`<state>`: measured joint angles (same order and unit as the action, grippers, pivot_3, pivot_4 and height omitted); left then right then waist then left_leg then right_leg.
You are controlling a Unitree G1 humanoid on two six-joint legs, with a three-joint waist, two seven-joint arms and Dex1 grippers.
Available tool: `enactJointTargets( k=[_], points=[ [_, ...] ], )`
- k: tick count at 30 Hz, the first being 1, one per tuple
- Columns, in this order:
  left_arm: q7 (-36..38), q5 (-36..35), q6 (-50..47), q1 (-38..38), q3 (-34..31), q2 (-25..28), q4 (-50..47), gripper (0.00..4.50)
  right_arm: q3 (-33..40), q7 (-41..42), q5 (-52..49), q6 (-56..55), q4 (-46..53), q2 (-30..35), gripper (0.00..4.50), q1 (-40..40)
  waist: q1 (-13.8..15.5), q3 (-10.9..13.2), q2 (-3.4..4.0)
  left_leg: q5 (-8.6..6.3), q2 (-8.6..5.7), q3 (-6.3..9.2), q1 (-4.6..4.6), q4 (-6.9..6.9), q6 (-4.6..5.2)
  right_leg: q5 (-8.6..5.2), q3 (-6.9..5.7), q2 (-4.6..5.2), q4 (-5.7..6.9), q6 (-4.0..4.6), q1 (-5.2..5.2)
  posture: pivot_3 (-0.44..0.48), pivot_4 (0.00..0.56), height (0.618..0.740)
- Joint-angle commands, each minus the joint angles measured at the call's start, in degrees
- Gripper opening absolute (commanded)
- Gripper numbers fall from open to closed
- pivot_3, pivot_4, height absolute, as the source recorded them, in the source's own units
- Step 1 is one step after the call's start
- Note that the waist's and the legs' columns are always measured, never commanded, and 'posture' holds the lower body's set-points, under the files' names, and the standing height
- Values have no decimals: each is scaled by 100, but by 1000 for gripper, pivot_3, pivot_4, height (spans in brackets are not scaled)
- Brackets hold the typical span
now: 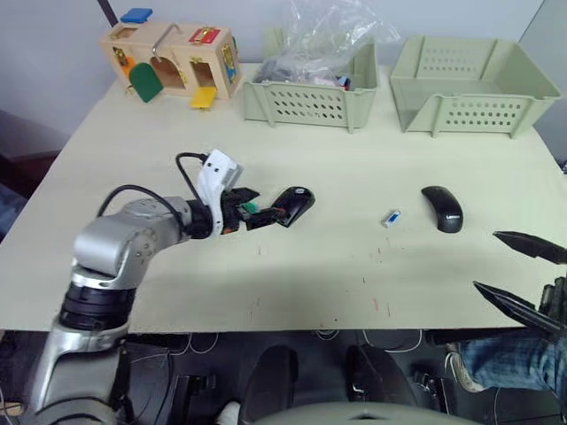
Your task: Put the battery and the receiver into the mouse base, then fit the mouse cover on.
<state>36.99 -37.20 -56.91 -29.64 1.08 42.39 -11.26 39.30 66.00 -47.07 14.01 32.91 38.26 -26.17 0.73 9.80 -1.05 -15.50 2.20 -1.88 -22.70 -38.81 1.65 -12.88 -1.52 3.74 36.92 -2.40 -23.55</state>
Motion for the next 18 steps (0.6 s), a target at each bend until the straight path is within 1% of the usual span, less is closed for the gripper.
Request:
enactJointTargets(
  k=[1,5,9,13,18],
  points=[
    [11,193,123,-178,-12,-48,77,4425,5,-45,251,-469,53,-223,4470,-27,-2,0,0,0,0,0,1,0,0,0,0,0,0,0,0,0,150,740],
    [-64,476,142,-349,263,-349,185,4425,-157,169,369,-626,-222,-393,4470,-266,18,-1,0,0,0,-3,4,-3,0,0,0,0,2,-1,1,0,150,740],
    [-408,924,88,-637,571,-741,504,4425,-226,345,333,-825,-170,-422,4470,-342,35,-1,0,0,-2,-5,-3,-20,0,2,-4,1,4,-4,5,0,150,740],
    [-309,1324,257,-863,915,-793,808,4425,-269,224,344,-832,-127,-427,4470,-337,-8,0,0,0,-1,-4,0,-25,0,3,1,0,10,-6,5,0,150,740],
    [-315,1659,173,-1160,1162,-950,1093,4425,-267,158,331,-871,-92,-435,4470,-389,16,-1,0,0,0,-4,-1,-26,0,3,-2,-2,18,-5,3,0,150,740]
  ],
)
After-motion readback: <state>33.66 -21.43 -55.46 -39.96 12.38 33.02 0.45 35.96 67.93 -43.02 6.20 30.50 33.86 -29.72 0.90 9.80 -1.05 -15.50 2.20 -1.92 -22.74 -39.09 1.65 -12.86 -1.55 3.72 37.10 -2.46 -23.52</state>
